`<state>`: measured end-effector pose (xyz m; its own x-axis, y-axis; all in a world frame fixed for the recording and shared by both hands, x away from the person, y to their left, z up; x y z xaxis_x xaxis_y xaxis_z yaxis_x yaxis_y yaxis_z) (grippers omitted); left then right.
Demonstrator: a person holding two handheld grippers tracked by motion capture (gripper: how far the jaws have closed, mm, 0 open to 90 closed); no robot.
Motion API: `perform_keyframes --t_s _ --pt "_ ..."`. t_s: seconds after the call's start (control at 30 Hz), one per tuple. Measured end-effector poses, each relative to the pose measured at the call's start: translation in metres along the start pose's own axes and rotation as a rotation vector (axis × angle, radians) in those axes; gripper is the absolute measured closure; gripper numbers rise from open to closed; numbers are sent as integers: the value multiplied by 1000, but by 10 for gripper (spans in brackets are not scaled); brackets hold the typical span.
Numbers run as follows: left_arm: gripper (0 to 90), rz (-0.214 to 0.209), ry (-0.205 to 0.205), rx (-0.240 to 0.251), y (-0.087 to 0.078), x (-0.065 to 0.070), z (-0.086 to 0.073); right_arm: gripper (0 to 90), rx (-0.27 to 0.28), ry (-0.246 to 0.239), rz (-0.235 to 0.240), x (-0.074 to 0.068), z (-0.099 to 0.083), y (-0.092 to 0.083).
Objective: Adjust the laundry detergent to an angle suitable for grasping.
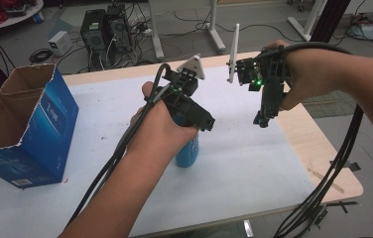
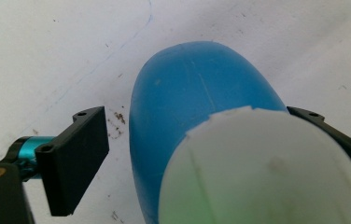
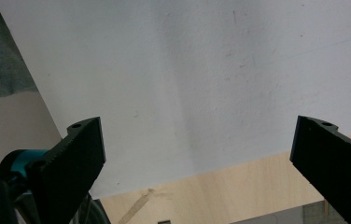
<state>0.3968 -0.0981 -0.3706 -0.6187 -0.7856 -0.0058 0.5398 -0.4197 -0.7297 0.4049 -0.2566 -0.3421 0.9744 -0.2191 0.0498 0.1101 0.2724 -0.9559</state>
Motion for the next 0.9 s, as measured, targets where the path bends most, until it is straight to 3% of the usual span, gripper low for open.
perform_keyframes --t_s 0.17,0.3,0.9 --pt "88 2 -10 10 1 1 1 23 6 -1 -6 1 1 0" --pt "120 7 10 -5 1 -1 0 23 0 -3 -6 0 1 1" --pt "170 25 22 -13 1 0 -1 23 4 -2 -10 0 -1 0"
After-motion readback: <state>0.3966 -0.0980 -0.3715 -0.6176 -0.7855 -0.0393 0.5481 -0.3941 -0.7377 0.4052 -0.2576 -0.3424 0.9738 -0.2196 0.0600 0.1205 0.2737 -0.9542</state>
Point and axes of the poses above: each handheld gripper's, and its own axes: y roughly forward along the jaws, z roughly out of its top, x roughly to its right, the point moved 7 cm from there along y, roughly forward along the jaws, and after that the axes turned 15 degrees about x, right-handed, at the moved point
